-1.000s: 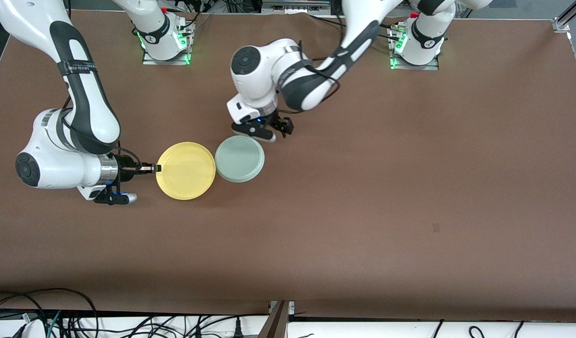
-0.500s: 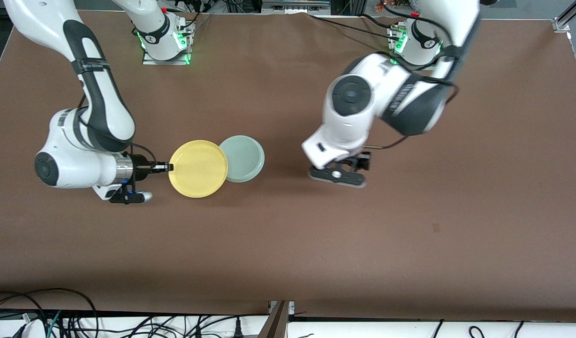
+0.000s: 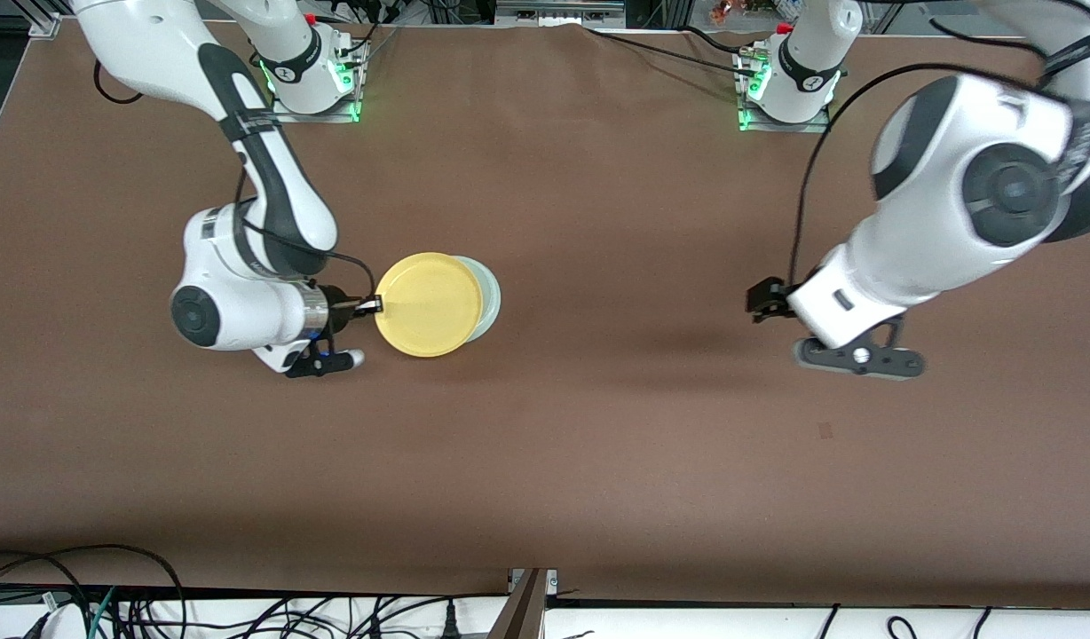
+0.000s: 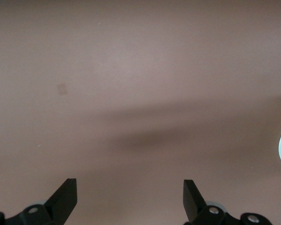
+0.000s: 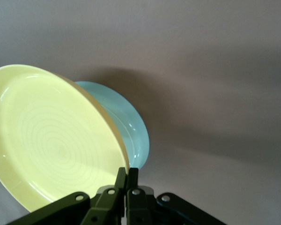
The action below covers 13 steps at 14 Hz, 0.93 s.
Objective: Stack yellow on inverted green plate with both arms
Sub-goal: 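Set the yellow plate onto the green plate while the left gripper retreats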
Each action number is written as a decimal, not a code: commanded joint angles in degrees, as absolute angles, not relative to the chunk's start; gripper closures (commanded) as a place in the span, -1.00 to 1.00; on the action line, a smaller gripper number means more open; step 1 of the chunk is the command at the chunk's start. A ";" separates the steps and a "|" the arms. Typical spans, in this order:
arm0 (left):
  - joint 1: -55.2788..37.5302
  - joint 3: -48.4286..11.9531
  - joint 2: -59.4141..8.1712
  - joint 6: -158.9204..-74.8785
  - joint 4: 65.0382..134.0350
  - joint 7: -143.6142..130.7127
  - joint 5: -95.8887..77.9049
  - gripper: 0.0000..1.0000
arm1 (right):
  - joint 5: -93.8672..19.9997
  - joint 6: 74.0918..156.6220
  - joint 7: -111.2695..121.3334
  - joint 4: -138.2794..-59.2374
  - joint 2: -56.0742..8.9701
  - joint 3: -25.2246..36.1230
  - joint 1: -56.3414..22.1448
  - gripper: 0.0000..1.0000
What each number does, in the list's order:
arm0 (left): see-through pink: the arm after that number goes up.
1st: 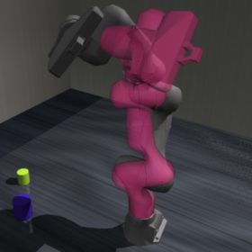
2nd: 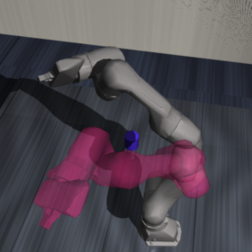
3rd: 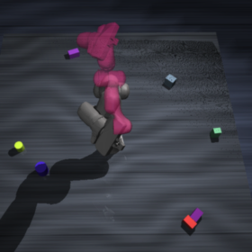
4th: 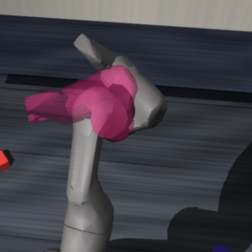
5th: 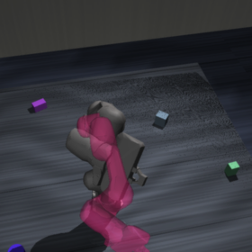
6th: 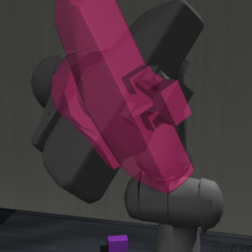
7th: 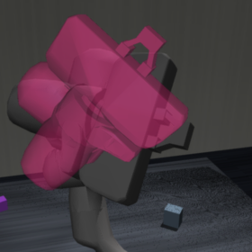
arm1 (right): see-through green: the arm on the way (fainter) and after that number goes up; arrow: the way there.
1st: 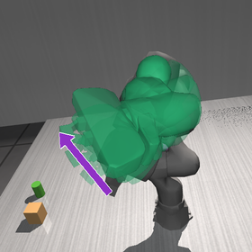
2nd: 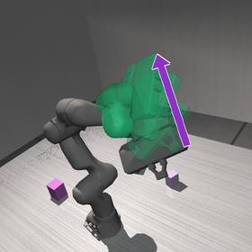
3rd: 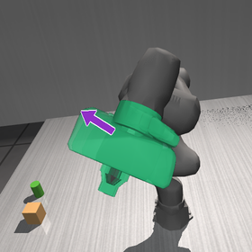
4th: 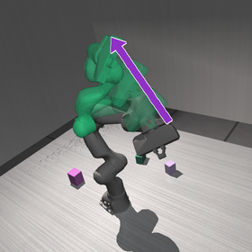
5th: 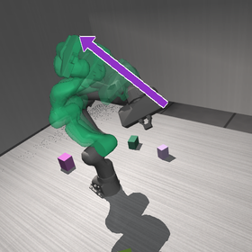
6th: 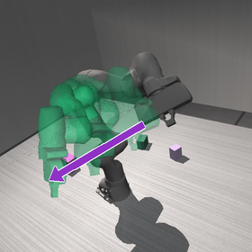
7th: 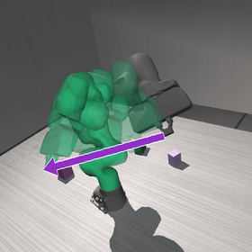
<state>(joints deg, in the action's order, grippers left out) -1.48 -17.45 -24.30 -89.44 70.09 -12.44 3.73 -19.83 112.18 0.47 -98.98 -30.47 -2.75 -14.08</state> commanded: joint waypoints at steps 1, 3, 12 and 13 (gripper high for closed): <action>1.84 -18.19 -19.17 -86.49 72.68 -9.68 2.46 -1.00 | -20.66 114.69 -0.44 -104.58 -27.96 -2.29 -15.03 1.00; 3.86 -18.19 -14.18 -86.48 76.44 -8.00 2.46 -1.00 | -20.65 114.70 -0.44 -107.04 -26.72 -2.29 -15.03 1.00; 9.04 -18.11 -0.36 -88.32 90.87 -7.73 2.02 -1.00 | -20.74 123.66 -0.53 -112.94 -26.45 -3.52 -16.87 1.00; 10.01 -18.19 0.61 -89.55 92.36 -7.73 1.93 -1.00 | -20.74 124.18 -0.53 -112.85 -26.54 -3.52 -16.87 1.00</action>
<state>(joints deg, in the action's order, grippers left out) 7.21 -17.61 -2.44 -86.78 87.89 -9.39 3.67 -19.83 122.57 -0.09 -111.51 -27.61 -3.56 -16.39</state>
